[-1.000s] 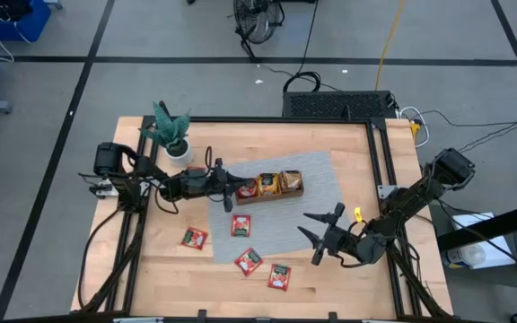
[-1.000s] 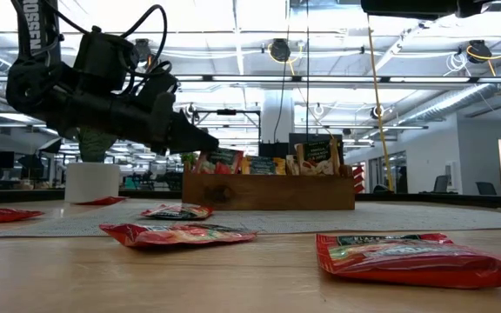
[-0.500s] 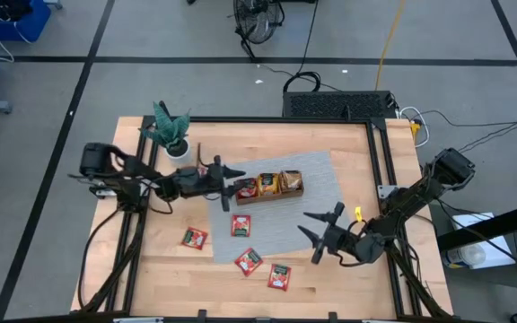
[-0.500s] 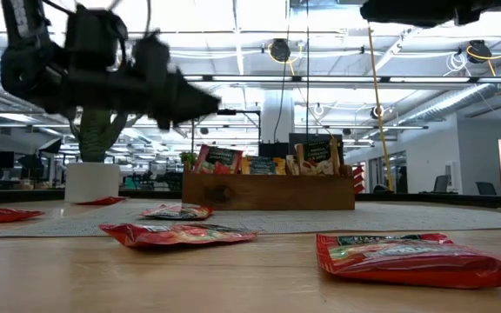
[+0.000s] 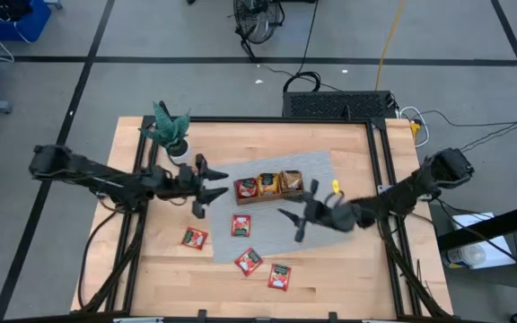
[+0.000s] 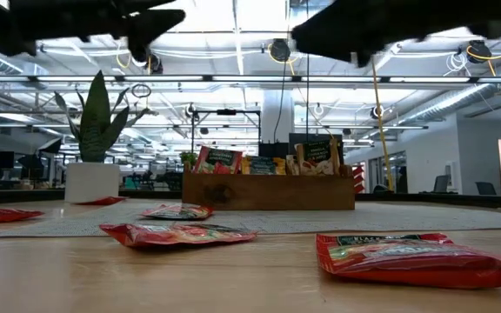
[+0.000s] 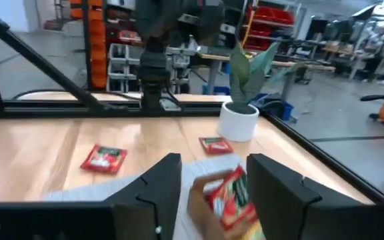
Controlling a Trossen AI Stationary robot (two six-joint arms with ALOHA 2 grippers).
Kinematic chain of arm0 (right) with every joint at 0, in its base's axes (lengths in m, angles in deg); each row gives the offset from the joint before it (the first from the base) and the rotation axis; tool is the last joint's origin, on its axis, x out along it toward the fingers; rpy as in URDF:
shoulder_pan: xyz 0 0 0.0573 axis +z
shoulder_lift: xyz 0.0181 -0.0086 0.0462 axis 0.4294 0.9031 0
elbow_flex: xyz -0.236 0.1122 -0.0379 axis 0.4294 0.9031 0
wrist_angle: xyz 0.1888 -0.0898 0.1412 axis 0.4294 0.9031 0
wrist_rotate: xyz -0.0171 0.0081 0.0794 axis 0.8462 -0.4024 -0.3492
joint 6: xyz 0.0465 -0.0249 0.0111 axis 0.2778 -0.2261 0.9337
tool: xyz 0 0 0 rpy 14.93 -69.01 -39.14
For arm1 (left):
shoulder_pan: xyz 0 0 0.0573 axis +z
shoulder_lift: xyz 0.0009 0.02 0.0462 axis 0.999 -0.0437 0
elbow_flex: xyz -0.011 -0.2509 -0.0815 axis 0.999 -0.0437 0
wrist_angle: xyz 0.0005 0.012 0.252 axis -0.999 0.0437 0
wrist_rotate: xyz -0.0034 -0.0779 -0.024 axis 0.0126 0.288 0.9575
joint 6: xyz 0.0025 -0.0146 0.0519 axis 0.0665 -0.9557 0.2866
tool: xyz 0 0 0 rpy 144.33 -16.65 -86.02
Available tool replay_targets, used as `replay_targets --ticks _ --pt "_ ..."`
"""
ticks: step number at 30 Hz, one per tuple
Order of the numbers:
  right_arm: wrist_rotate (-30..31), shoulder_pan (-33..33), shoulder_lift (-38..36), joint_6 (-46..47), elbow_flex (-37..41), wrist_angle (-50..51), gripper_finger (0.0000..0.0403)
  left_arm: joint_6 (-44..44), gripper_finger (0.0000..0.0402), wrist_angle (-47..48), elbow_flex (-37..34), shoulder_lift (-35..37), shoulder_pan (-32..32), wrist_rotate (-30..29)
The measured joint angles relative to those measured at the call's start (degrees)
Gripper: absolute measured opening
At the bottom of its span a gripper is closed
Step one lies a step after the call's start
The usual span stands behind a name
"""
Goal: Pick & Place Tea
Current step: Put the red tea into the left part of the wooden organizer
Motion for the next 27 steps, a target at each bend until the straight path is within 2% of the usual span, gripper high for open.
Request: replay_targets --ticks 2,6,10,13,19,23,27 --pt "-4.4 -3.9 0.0 0.1 -3.1 5.6 0.0134 1.2 0.0195 7.6 0.0 5.5 -0.7 -2.2" --pt "-12.0 -10.7 0.8 1.4 -12.6 23.2 0.0081 1.6 0.0195 18.8 0.0 14.9 -1.5 -3.1" --pt "-18.7 -15.3 4.7 0.2 -24.7 40.1 0.0012 1.6 0.0195 25.2 0.0 19.7 -1.7 -3.1" --pt "-23.2 -17.4 10.8 -0.8 -34.3 51.4 0.0003 1.6 0.0195 26.2 0.0 20.3 -1.7 -3.1" --pt "-24.7 -19.1 25.2 -10.6 -51.6 69.6 0.0 1.6 0.0195 26.8 0.0 19.4 -1.6 -3.1" --pt "-31.9 -22.4 31.9 -10.3 -57.4 72.7 0.0 -0.2 0.0195 27.2 0.0 19.4 -1.6 -3.1" --pt "-32.1 -25.2 35.6 -11.1 -58.4 72.9 0.0 -1.6 0.0195 28.1 0.0 19.4 -1.6 -3.1"
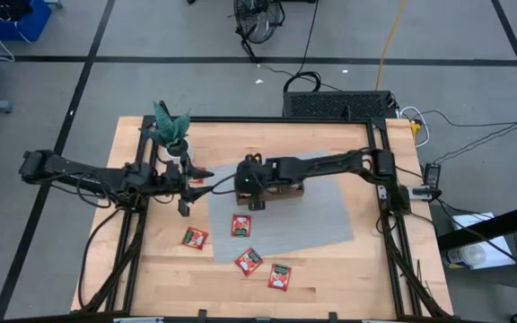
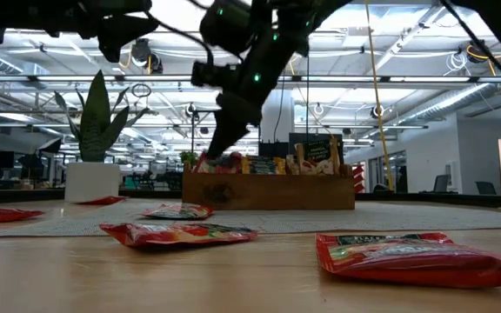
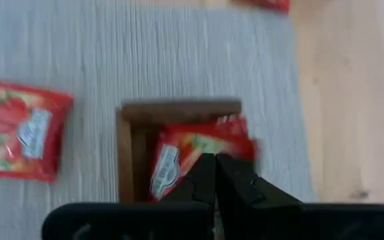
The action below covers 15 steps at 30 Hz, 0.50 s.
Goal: Pick & Place Tea
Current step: Put the red tea into the left part of the wooden organizer
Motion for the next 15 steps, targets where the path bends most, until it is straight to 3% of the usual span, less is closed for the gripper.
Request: replay_targets --ticks 6,15 --pt "-2.9 -1.8 3.1 0.5 0.0 0.9 0.0 0.0 0.0195 1.5 0.0 0.0 0.0 0.0" --pt "-3.1 -0.5 1.8 0.5 0.0 -1.0 0.0 -0.2 0.0195 1.8 0.0 0.0 0.0 1.3"
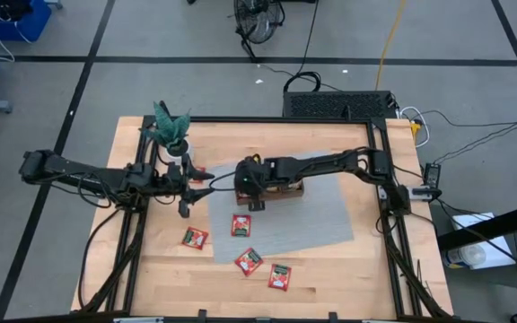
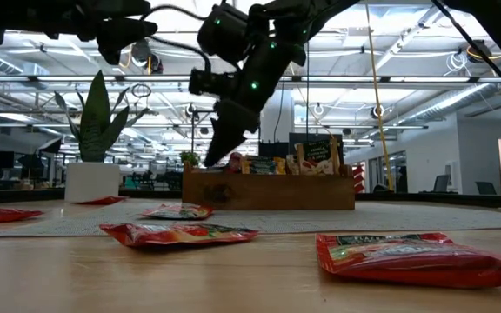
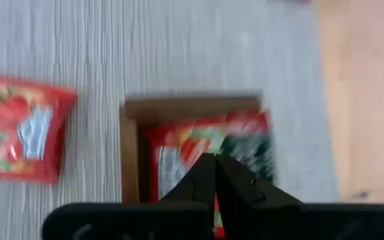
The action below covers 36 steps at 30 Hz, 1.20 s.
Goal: Pick & Place Tea
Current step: Put the red tea into the left part of the wooden organizer
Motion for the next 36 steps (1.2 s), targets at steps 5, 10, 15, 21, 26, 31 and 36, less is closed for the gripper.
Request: replay_targets --ticks 5,10,15,21,26,31,36 --pt "-3.0 0.6 -0.3 0.5 0.0 1.1 0.0 -1.0 0.0195 0.2 0.0 0.0 0.0 0.3" --pt "-3.0 0.4 1.2 1.2 0.0 2.1 0.0 -1.0 0.0196 0.2 0.0 0.0 0.0 0.3" --pt "-6.4 0.5 1.8 2.0 0.0 2.1 0.0 -1.0 0.0195 0.2 0.0 0.0 0.0 0.3" --pt "-7.4 1.0 1.8 2.1 0.0 2.6 0.0 -1.0 0.0195 0.2 0.0 0.0 0.0 0.3" --pt "-8.6 1.0 1.8 2.3 0.0 4.8 0.0 -1.0 0.0195 0.1 0.0 0.0 0.0 0.3" --pt "-9.0 0.4 1.7 3.9 1.7 4.0 0.0 -1.0 0.0195 0.1 0.0 0.0 0.0 0.3" --pt "-8.7 -0.7 1.6 4.7 4.8 2.1 0.0 -0.9 0.0195 0.1 0.0 0.0 0.0 0.3"
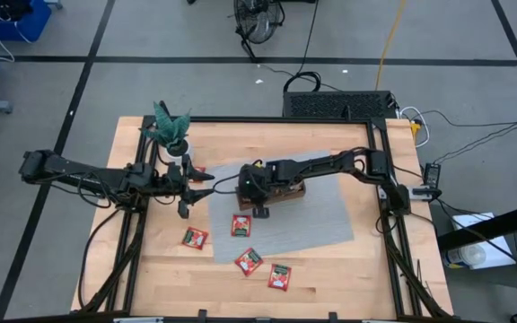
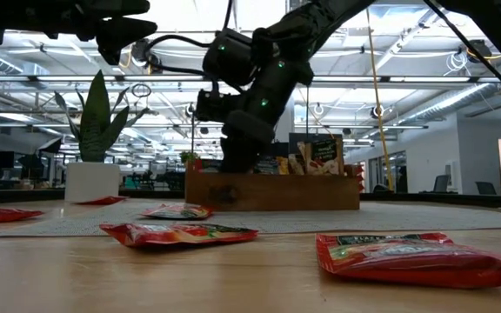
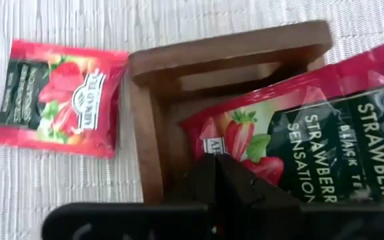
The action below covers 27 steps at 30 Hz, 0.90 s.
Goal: Pick & Place Tea
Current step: Put the red tea into the left part of the wooden organizer
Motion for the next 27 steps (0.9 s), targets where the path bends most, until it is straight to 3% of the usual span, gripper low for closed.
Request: replay_targets --ticks 10,19,27 --pt "9.2 1.4 0.0 -1.1 4.3 -10.7 0.0 0.2 0.0195 0.1 0.0 0.0 0.0 0.0" --pt "27.3 5.2 0.2 -5.7 4.4 -13.6 0.0 0.2 0.0196 0.8 0.0 0.0 0.0 0.0" --pt "28.8 6.2 0.3 -5.8 4.5 -14.4 0.0 0.1 0.0195 0.9 0.0 0.0 0.0 0.0"
